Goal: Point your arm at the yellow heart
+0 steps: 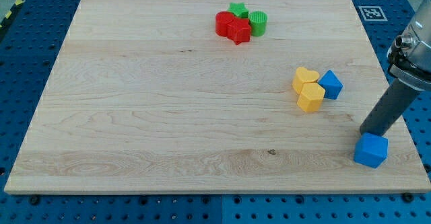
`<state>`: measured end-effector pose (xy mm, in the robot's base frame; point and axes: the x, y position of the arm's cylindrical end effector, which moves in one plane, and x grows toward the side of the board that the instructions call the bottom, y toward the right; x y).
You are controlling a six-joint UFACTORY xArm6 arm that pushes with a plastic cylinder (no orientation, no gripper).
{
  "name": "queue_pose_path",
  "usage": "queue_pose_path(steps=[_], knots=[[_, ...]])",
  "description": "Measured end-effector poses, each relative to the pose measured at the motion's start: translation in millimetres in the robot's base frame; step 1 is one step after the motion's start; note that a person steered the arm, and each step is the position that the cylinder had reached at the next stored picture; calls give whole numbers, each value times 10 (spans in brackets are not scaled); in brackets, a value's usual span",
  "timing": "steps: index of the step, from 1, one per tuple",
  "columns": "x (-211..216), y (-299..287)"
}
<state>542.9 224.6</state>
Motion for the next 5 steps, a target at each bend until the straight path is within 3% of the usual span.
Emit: queue_pose_path(steps=[1,2,3,4,5], knots=[[-2,-674],[-304,-1323],[-949,-1399],[-1163,-1376],[-987,-1276]])
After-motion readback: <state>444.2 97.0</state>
